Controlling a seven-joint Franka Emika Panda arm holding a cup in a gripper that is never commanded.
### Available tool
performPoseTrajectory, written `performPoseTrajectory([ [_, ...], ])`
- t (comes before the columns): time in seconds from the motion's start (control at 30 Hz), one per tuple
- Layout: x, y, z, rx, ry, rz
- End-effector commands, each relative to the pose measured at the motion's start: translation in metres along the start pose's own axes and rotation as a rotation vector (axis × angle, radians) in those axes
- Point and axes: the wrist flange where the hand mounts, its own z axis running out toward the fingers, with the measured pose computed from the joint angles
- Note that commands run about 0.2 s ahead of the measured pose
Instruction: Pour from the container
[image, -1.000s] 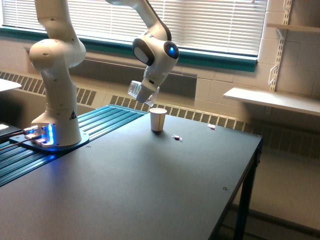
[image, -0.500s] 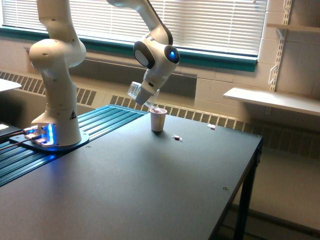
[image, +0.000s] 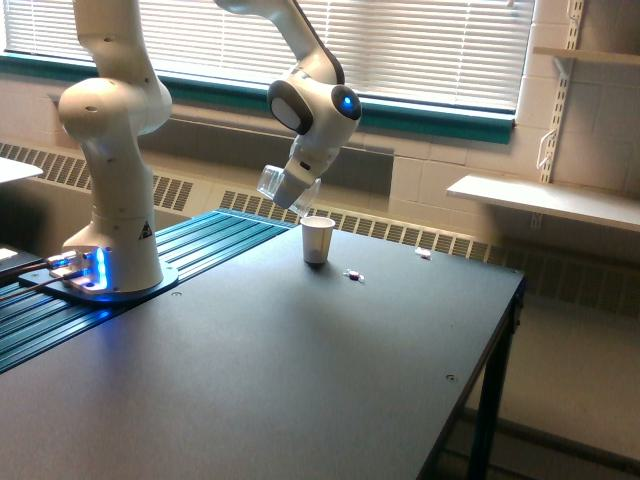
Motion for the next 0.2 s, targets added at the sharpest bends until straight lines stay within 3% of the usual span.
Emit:
performPoseTrajectory([
  [0.03,-0.0081,-0.0050,-0.0025,-0.013,0.030,0.007],
  [0.2,-0.0090,-0.0036,-0.0040,-0.002,0.032,0.012],
])
